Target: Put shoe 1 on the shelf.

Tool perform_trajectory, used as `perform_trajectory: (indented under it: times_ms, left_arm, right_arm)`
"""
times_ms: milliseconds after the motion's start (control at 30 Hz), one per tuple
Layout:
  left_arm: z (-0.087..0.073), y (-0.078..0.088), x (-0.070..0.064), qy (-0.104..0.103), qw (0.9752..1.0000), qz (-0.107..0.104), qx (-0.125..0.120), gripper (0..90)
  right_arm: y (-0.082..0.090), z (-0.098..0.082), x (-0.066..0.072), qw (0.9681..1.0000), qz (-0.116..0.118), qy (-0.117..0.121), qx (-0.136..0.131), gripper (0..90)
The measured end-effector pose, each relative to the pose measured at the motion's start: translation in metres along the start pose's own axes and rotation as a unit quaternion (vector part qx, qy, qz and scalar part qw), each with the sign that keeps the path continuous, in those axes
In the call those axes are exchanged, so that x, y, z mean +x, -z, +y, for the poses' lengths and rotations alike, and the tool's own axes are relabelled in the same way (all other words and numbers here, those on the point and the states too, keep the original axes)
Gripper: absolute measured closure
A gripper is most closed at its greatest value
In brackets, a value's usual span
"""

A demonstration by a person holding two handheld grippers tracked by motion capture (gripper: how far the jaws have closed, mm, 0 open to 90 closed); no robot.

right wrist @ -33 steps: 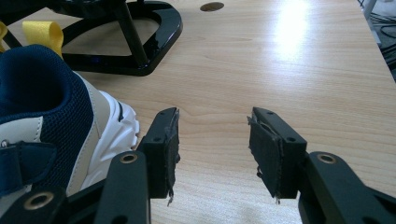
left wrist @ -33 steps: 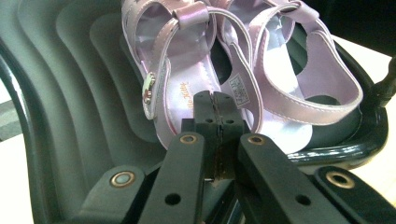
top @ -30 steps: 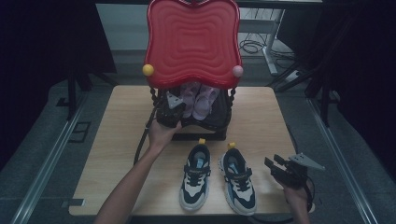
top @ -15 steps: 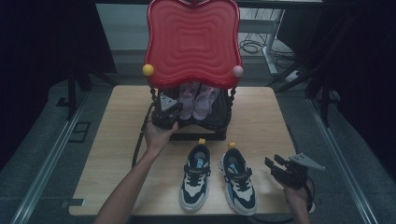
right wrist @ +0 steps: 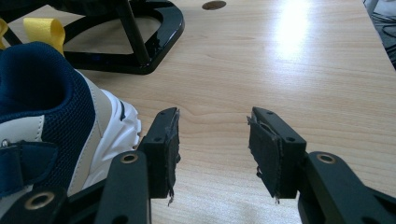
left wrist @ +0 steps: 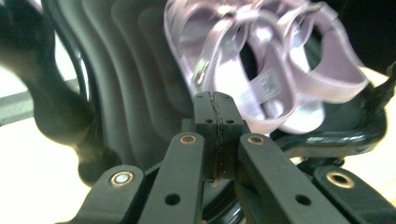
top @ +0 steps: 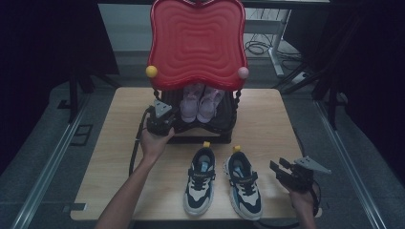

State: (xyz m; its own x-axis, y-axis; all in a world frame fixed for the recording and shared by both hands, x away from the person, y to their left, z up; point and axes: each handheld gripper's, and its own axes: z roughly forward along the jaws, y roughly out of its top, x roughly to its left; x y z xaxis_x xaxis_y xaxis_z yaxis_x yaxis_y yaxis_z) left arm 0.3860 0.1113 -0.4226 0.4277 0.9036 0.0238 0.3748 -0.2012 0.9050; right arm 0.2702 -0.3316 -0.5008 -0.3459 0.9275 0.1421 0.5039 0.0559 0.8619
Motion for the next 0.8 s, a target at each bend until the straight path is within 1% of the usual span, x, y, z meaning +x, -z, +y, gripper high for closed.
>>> perform_trajectory:
  times_ms: [100, 200, 300, 433, 467, 500, 633, 667, 800]
  left_arm:
    - [-0.004, -0.007, -0.001, -0.006, 0.9999, 0.008, 0.014, 90.0]
    - [-0.006, -0.015, -0.003, -0.004, 0.9997, 0.013, 0.023, 90.0]
    - [-0.009, -0.022, -0.005, -0.010, 0.9992, 0.020, 0.033, 90.0]
    - [-0.012, -0.028, -0.003, -0.014, 0.9983, 0.019, 0.054, 90.0]
    - [-0.013, -0.030, -0.003, -0.014, 0.9982, 0.018, 0.055, 90.0]
    - [-0.013, -0.031, -0.003, -0.019, 0.9981, 0.016, 0.057, 90.0]
    - [-0.015, -0.034, -0.005, -0.015, 0.9977, 0.013, 0.065, 90.0]
    - [-0.015, -0.034, -0.006, -0.018, 0.9977, 0.014, 0.063, 89.9]
    - [-0.015, -0.034, -0.006, -0.017, 0.9977, 0.011, 0.065, 90.0]
  right_arm:
    - [0.000, 0.000, 0.000, 1.0000, 0.002, 0.001, 0.002, 52.6]
    - [0.000, 0.000, 0.000, 1.0000, 0.002, 0.000, 0.003, 52.7]
    - [0.000, 0.000, 0.000, 1.0000, 0.002, 0.000, 0.003, 52.7]
    - [0.000, -0.001, -0.001, 1.0000, 0.001, -0.001, 0.002, 52.6]
    - [0.000, -0.001, -0.001, 1.0000, 0.001, -0.001, 0.002, 52.7]
    - [0.000, -0.001, -0.001, 1.0000, 0.001, 0.000, 0.002, 52.6]
    - [0.001, 0.000, -0.001, 1.0000, 0.000, 0.000, 0.001, 52.6]
    - [0.001, 0.000, -0.001, 1.0000, 0.000, 0.000, 0.001, 52.6]
    - [0.001, 0.000, -0.001, 1.0000, -0.001, 0.000, 0.001, 52.6]
